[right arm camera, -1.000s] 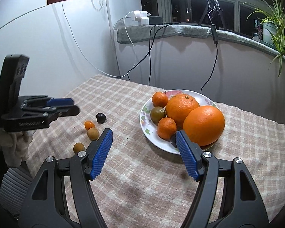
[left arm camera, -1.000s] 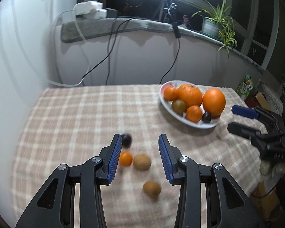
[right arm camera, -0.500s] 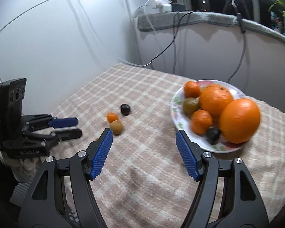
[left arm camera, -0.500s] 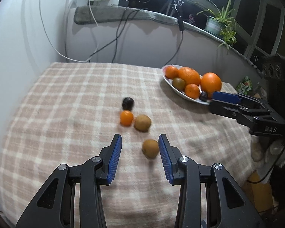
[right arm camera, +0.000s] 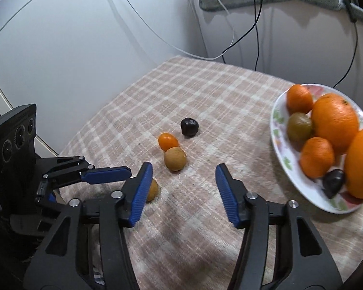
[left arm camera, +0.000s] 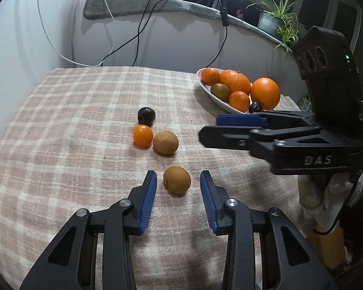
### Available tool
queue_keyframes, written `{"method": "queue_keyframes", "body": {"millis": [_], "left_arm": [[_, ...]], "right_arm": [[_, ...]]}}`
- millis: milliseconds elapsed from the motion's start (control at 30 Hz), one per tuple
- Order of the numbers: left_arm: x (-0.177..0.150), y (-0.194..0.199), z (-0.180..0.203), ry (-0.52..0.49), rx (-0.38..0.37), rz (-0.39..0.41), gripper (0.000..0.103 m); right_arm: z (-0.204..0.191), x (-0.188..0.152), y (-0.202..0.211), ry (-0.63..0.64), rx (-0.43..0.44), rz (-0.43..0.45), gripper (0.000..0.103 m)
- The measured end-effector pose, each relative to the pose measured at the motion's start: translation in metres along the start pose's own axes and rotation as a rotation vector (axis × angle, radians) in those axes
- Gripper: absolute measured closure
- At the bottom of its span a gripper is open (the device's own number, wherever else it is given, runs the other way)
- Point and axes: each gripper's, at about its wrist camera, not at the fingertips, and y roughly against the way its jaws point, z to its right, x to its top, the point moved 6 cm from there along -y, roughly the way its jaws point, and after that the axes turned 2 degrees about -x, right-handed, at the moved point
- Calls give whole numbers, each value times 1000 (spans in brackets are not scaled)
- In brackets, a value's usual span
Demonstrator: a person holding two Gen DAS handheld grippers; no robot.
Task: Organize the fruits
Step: 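Move the right tool to a small tan fruit while the left tool reaches a kiwi, then close the right tool on the tan fruit while the left tool closes on the kiwi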
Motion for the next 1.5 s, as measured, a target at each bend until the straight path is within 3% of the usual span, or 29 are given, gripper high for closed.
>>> {"method": "queue_keyframes", "body": {"millis": [967, 1500], "left_arm": [[-3, -12, -1, -8, 3, -18, 72], [-4, -18, -5, 0, -3, -30, 78]], "right_arm": [[-9, 3, -46, 19, 4, -72, 61], [-12, 2, -58, 20, 1, -84, 75]]}}
